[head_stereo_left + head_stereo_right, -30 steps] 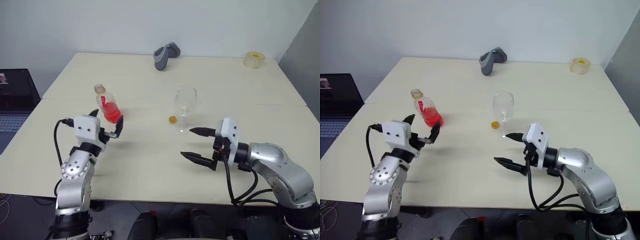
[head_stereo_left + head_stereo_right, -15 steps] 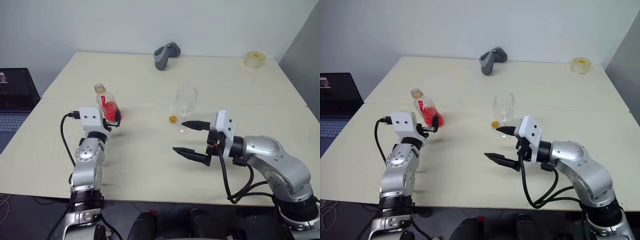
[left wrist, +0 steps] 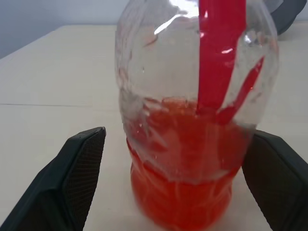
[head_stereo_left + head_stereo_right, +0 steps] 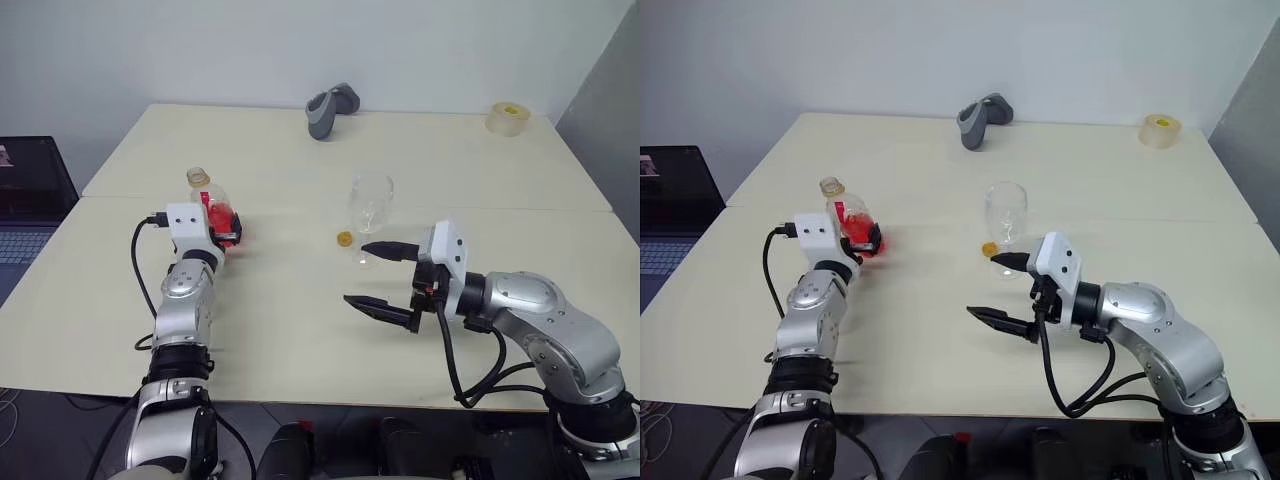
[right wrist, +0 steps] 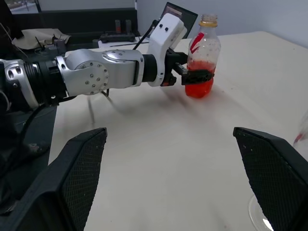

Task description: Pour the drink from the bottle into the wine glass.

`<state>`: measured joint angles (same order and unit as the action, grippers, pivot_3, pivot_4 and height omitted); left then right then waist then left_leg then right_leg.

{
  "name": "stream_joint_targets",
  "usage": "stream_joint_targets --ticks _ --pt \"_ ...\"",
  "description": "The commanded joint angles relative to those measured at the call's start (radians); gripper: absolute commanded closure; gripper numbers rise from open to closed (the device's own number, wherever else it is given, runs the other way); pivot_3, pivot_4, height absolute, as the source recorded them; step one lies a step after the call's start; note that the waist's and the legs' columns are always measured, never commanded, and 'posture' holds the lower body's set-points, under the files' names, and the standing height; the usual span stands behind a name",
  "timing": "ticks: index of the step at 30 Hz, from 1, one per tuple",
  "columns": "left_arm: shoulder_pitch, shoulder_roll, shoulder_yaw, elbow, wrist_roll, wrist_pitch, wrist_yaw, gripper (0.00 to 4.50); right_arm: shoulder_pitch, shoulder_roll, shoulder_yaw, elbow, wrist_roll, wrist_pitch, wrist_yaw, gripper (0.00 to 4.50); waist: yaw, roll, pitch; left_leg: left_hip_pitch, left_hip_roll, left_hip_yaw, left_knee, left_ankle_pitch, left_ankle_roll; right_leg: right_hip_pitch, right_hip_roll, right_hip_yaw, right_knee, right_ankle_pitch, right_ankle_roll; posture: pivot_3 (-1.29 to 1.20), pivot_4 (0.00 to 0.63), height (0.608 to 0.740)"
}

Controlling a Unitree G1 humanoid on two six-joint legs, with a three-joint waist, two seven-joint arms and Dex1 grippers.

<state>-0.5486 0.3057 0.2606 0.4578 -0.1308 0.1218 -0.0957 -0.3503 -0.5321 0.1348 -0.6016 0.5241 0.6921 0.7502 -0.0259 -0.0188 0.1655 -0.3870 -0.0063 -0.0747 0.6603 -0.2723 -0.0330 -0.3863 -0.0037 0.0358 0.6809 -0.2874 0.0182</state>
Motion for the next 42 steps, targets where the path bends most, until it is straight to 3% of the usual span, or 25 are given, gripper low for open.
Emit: stream_joint_targets --ticks 1,6,9,17,23,30,35,42 --pt "-0.038 0.024 0.014 0.03 -0.006 -0.049 -0.009 0.41 -0.019 0.008 -0.001 -0.017 -0.004 -0.027 -0.014 0.0 0.0 0.0 0.0 0.0 0.0 0.0 0.0 0.0 0.0 0.0 0.0 0.0 0.0 0.0 0.0 0.0 0.15 0.74" --pt "-0.048 0.037 -0.002 0.043 -0.008 -0.079 -0.057 1.8 -0.013 0.007 -0.002 -0.023 -0.003 -0.032 -0.023 0.0 0.0 0.0 0.0 0.0 0.0 0.0 0.0 0.0 0.0 -0.001 0.0 0.0 0.0 0.0 0.0 0.0 0.15 0.74" --pt "-0.036 0.04 -0.022 -0.009 -0.006 -0.071 -0.091 2.41 -0.006 0.007 -0.011 -0.026 -0.002 -0.041 -0.028 0.0 0.0 0.0 0.0 -0.002 0.0 -0.001 0.0 0.0 0.0 -0.002 0.0 -0.001 0.0 0.0 0.0 0.0 0.15 0.74" --pt "-0.063 0.073 -0.159 -0.141 0.059 -0.017 -0.205 3.45 0.013 0.004 -0.066 -0.008 -0.01 -0.064 -0.078 0.0 0.001 -0.002 0.001 -0.005 0.0 -0.002 0.001 0.0 0.0 -0.003 -0.001 -0.002 0.0 0.0 0.0 0.0 0.15 0.74" --pt "-0.201 0.101 -0.282 -0.082 0.162 -0.112 -0.278 3.59 0.005 0.005 -0.103 0.019 -0.016 -0.075 -0.104 0.0 0.003 -0.003 0.002 -0.006 -0.001 -0.003 0.002 0.0 0.0 -0.003 -0.001 -0.003 0.0 0.0 0.0 0.0 0.15 0.74" --pt "-0.384 0.135 -0.414 0.108 0.32 -0.372 -0.308 3.6 0.028 0.011 -0.151 0.034 -0.027 -0.084 -0.145 0.0 -0.001 -0.003 0.002 -0.007 -0.001 -0.002 0.001 0.0 0.0 -0.004 -0.001 -0.002 -0.001 0.0 0.0 0.0 0.15 0.74" --pt "-0.462 0.191 -0.514 0.24 0.486 -0.61 -0.238 3.6 0.02 0.047 -0.169 0.037 -0.032 -0.089 -0.204 0.0 -0.002 -0.003 0.003 -0.007 -0.001 -0.002 0.001 0.0 0.0 -0.004 0.0 -0.002 0.0 0.0 0.0 0.0 0.15 0.74" --pt "-0.533 0.205 -0.576 0.345 0.628 -0.755 -0.114 3.65 -0.011 0.097 -0.149 0.038 -0.047 -0.081 -0.274 0.0 -0.001 -0.003 0.003 -0.01 -0.001 -0.002 0.002 0.0 0.0 -0.007 0.0 -0.002 0.0 0.0 0.0 0.0 0.15 0.74"
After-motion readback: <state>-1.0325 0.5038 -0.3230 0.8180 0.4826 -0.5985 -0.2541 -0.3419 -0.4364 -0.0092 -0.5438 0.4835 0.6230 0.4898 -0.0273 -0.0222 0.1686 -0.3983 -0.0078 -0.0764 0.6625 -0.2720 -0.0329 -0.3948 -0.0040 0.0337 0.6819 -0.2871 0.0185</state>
